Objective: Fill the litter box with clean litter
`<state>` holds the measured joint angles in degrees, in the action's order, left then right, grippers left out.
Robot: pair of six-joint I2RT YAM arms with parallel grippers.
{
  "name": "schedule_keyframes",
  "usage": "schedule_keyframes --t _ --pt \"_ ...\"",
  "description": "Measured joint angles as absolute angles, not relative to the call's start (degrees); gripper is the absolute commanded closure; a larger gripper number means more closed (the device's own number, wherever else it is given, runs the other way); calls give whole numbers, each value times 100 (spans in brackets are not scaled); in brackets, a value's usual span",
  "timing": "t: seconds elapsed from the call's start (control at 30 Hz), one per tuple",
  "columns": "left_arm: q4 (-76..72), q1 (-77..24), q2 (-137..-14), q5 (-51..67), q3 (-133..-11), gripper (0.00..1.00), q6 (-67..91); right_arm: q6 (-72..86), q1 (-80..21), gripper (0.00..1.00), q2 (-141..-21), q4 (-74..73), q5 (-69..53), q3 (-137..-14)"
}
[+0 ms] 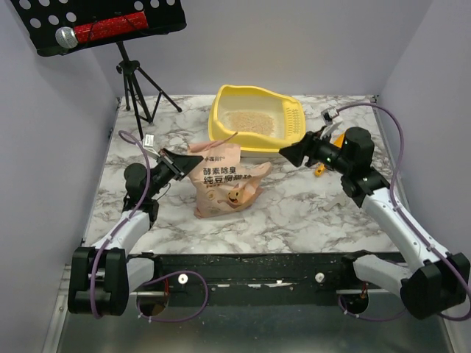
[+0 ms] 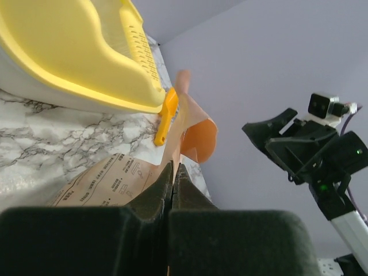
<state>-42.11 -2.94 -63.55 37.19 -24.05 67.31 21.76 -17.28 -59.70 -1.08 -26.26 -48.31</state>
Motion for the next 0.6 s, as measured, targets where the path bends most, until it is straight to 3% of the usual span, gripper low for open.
schedule_keyframes --t 0.23,0.6 --pt "-5699 -296 -6355 3903 -1900 100 7100 956 -2012 29 -7439 539 -4097 -5774" --pt "-6335 -296 -6331 4038 -1693 100 7203 -152 -2137 28 -8879 731 -6311 -6300"
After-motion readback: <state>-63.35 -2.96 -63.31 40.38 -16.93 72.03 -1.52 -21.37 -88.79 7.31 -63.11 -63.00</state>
